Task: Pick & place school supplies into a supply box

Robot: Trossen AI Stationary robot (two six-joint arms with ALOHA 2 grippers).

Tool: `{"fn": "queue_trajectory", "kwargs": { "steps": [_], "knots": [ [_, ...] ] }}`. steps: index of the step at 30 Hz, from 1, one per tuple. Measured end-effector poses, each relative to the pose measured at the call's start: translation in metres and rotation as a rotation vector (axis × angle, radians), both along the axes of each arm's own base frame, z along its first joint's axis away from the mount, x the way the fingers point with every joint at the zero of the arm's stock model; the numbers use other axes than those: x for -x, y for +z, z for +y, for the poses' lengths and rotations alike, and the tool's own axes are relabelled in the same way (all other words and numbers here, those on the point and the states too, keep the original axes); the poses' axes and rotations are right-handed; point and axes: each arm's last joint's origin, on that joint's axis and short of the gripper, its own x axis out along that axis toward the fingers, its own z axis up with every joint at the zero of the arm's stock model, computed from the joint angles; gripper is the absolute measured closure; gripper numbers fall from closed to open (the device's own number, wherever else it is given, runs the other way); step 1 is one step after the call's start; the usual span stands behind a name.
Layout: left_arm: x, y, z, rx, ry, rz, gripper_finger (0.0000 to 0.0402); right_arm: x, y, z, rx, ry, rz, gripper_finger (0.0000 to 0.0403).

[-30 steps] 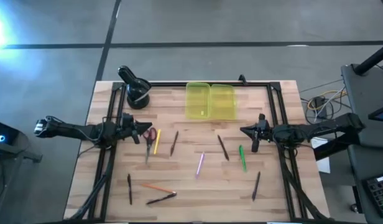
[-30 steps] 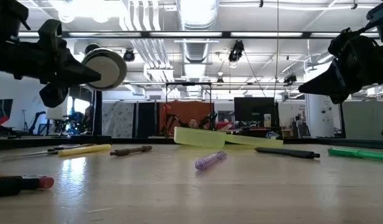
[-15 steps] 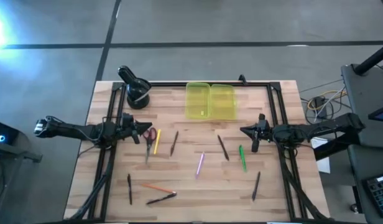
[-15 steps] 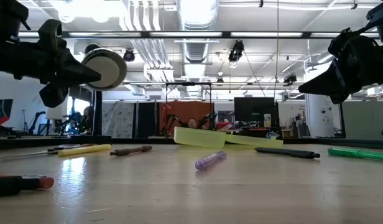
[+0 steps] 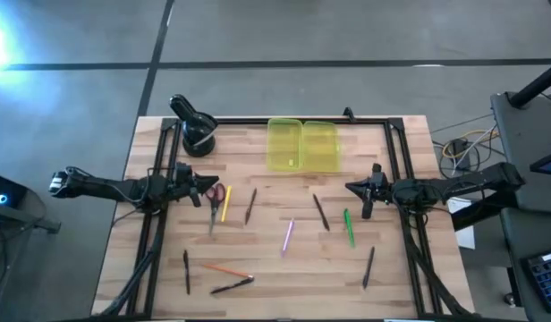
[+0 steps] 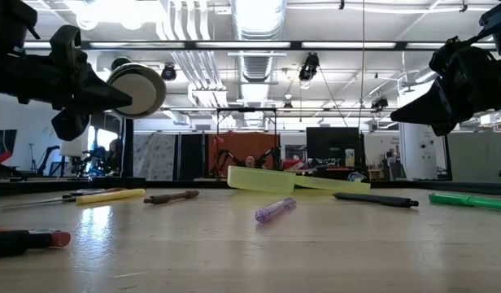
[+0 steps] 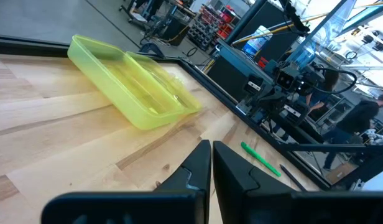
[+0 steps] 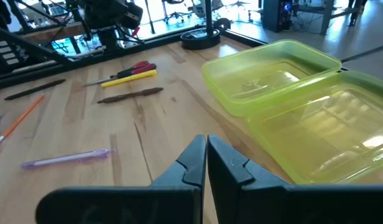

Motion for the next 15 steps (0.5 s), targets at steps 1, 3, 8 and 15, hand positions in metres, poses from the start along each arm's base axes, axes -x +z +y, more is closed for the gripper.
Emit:
{"fn": "queue_trajectory", "kwargs": {
  "steps": [1,3,8,15],
  "knots": [
    [0.0,0.0,0.0,0.0,0.0,0.0,0.0401,0.0,0.0,0.0,0.0,0.0,0.0,0.0394],
    [0.0,0.0,0.0,0.0,0.0,0.0,0.0401,0.0,0.0,0.0,0.0,0.0,0.0,0.0394],
    [0.0,0.0,0.0,0.0,0.0,0.0,0.0401,0.0,0.001,0.0,-0.066,-0.016,-0.034,0.0394],
    [0.0,0.0,0.0,0.0,-0.001,0.0,0.0401,-0.003,0.017,0.0,-0.486,-0.076,-0.322,0.0394]
  ]
}}
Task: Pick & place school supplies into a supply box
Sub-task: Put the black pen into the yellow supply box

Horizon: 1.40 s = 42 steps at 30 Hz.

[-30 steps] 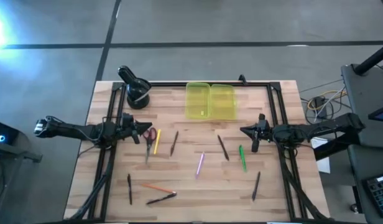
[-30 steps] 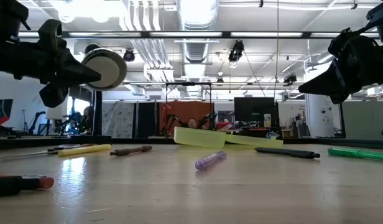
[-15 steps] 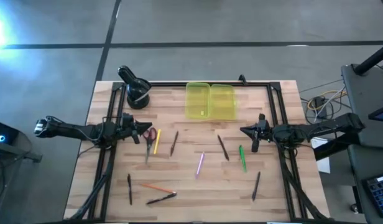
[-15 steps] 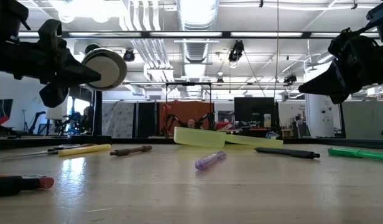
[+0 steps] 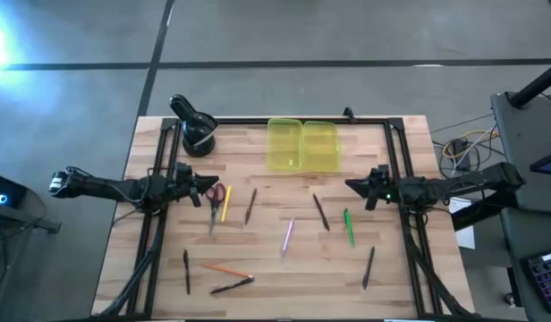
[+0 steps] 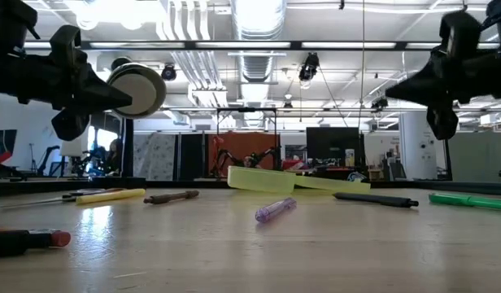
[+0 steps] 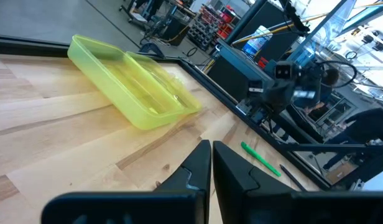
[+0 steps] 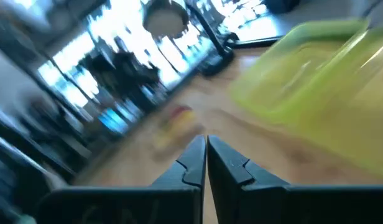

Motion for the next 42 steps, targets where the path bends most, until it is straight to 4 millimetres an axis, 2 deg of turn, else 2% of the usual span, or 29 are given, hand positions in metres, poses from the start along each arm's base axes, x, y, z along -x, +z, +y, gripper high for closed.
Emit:
{"fn": "queue_trajectory", "kwargs": {
  "steps": [3,5,15,18,23,25,32,37,42],
  "knots": [
    [0.0,0.0,0.0,0.0,0.0,-0.001,0.0401,0.0,0.008,0.0,-0.23,-0.009,-0.156,0.0394],
    [0.0,0.0,0.0,0.0,0.0,0.0,0.0401,0.0,0.012,0.0,-0.321,-0.007,-0.217,0.0394],
    [0.0,0.0,0.0,0.0,0.0,0.0,0.0401,0.001,0.015,-0.004,-0.544,-0.16,-0.369,0.0394],
    [0.0,0.0,0.0,0.023,0.004,-0.014,0.0401,0.002,0.022,-0.004,-0.534,-0.143,-0.428,0.0394],
    [-0.001,0.01,0.0,0.378,0.035,-0.251,0.0401,0.007,0.042,-0.006,-0.425,-0.129,-0.586,0.0394],
    [-0.001,0.014,0.0,0.456,0.043,-0.324,0.0401,0.011,0.051,-0.006,-0.381,-0.138,-0.662,0.0394],
    [-0.001,0.025,0.0,0.533,0.03,-0.461,0.0401,0.021,0.068,-0.008,-0.268,-0.162,-0.815,0.0394],
    [0.0,0.031,0.0,0.63,0.013,-0.558,0.0401,0.019,0.079,-0.008,-0.244,-0.169,-0.818,0.0394],
    [0.002,0.045,-0.001,0.58,-0.093,-0.655,0.0401,0.012,0.1,-0.007,-0.199,-0.183,-0.814,0.0394]
  ]
}}
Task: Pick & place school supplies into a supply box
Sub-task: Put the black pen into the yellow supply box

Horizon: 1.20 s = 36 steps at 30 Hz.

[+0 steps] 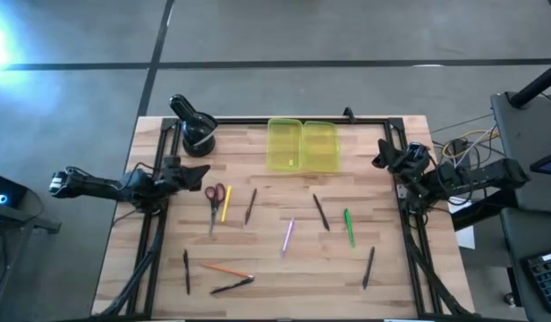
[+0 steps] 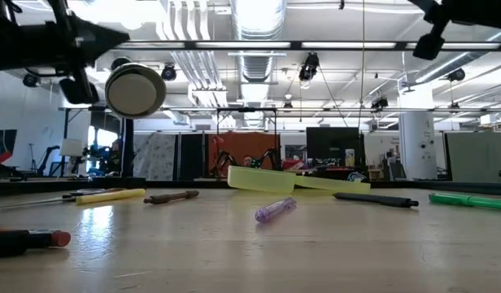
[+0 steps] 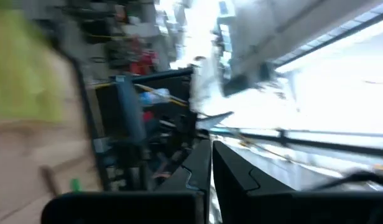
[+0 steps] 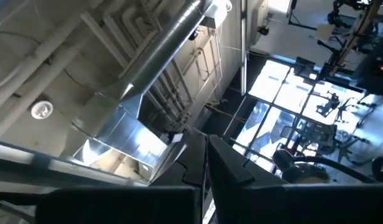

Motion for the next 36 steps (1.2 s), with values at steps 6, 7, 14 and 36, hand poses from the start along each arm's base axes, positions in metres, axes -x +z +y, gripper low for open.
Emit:
{"fn": "queue_trajectory", "kwargs": {
  "steps": [6,7,14,36],
  "knots": [
    [0.005,0.041,0.0,-0.17,0.043,-0.073,0.0401,-0.007,0.028,0.001,0.065,-0.061,0.015,0.0394],
    [0.007,0.05,0.0,-0.192,0.061,-0.09,0.0401,-0.007,0.033,0.001,0.088,-0.082,0.025,0.0394],
    [0.015,0.121,0.002,-0.389,0.198,-0.066,0.0401,-0.006,0.072,0.001,0.205,-0.211,0.046,0.0394],
    [-0.036,0.221,-0.003,-0.657,0.062,0.789,0.0401,-0.008,0.128,0.002,0.184,0.018,0.884,0.0394]
  ]
}}
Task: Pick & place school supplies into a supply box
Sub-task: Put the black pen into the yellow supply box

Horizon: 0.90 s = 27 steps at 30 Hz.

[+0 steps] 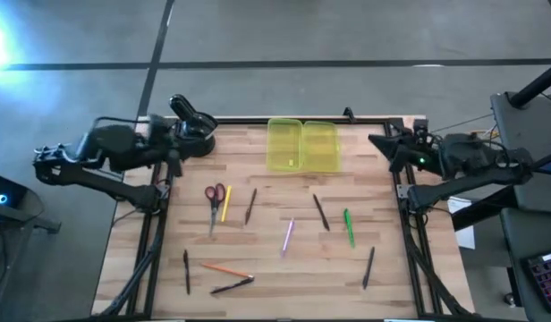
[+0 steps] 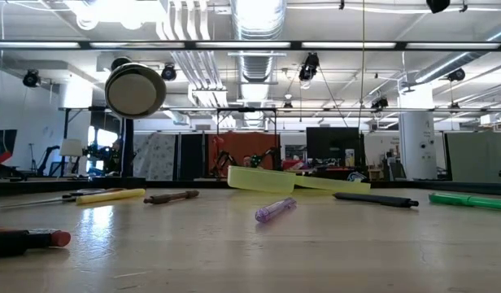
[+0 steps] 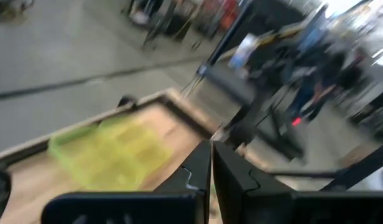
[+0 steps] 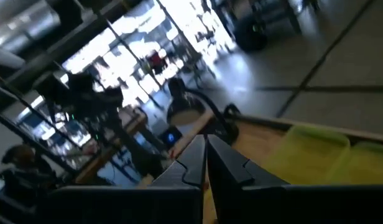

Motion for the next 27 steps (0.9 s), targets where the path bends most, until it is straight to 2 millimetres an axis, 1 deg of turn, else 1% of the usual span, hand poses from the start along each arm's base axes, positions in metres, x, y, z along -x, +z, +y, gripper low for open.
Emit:
{"fn": "queue_trajectory", "kwargs": {
  "steps": [2,4,7,13,16,19,24,27],
  "knots": [
    [-0.007,-0.006,-0.001,0.015,0.014,0.053,0.0401,-0.001,0.002,0.001,-0.032,0.014,0.067,0.0394],
    [-0.012,-0.012,-0.004,0.031,0.063,0.097,0.0401,-0.003,0.006,0.002,-0.052,0.032,0.117,0.0394],
    [-0.02,-0.022,-0.012,0.016,0.112,0.161,0.0401,-0.009,0.012,0.003,-0.07,0.041,0.18,0.0388],
    [-0.02,-0.032,-0.031,0.01,0.132,0.251,0.0401,-0.027,0.021,0.007,-0.074,0.063,0.314,0.0362],
    [-0.02,-0.036,-0.04,0.015,0.143,0.306,0.0401,-0.038,0.018,0.01,-0.117,0.091,0.41,0.0347],
    [-0.016,-0.035,-0.045,0.017,0.142,0.364,0.0401,-0.047,0.01,0.013,-0.185,0.104,0.52,0.0333],
    [-0.015,-0.044,-0.053,0.025,0.176,0.526,0.0401,-0.06,-0.005,0.017,-0.286,0.066,0.677,0.0316],
    [-0.016,-0.048,-0.056,0.054,0.191,0.62,0.0401,-0.069,-0.013,0.019,-0.332,0.038,0.72,0.031]
  ]
}}
